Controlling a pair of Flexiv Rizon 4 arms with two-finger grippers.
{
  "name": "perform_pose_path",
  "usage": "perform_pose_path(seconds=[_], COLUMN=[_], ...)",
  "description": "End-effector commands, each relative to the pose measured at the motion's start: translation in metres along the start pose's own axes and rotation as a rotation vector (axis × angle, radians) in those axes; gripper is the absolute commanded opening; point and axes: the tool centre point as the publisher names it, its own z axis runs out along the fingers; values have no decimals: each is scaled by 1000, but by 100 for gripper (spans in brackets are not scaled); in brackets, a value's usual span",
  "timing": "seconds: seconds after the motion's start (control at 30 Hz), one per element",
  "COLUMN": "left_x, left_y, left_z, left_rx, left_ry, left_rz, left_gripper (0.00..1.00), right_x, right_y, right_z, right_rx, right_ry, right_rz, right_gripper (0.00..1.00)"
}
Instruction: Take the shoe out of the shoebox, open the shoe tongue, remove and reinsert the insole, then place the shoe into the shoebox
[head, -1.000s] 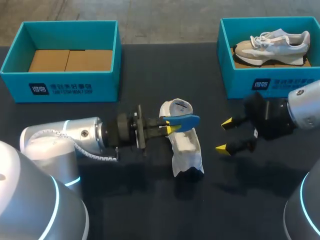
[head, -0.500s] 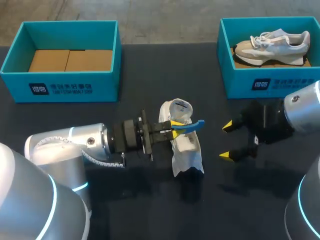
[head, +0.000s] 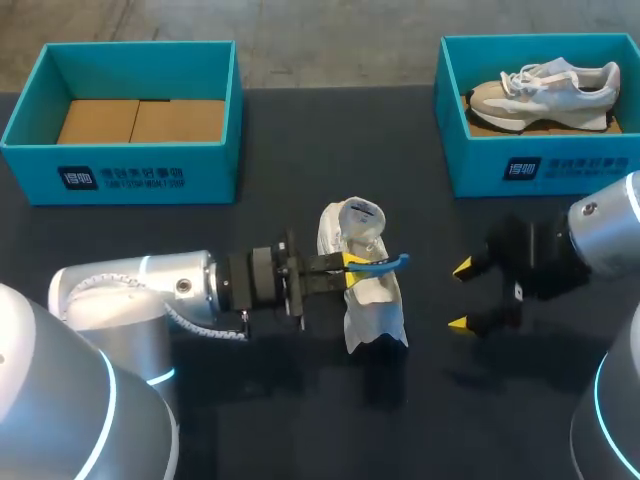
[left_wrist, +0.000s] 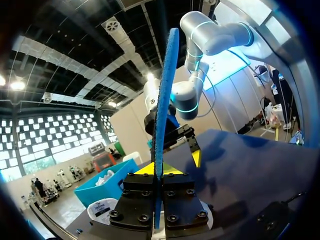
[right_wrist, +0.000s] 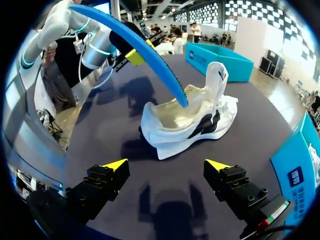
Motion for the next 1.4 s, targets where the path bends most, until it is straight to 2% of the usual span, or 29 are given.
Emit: perform_pose_path(seconds=[0.03,0.6,0.97,1.17,1.4], left_x=[2,12,9,15,21], left_y=[2,18,7,9,14], left_z=[-5,-13,-5,1,-6], left_rx=[-7,-61,-24,-13,-33], left_ry=[10,49,36,52,48], left_rz=[7,52,28,1,-15], left_gripper=[0,0,0,0,0], right_x=[4,5,5,5,5], right_y=[-7,-10,-10,-10,-10], right_z=[5,10,10,10,10], right_rx=[-7,-7,-7,-7,-7], right_ry=[5,30,30,30,30], right_rz=[19,42,42,42,42], right_gripper=[100,100,100,100,100])
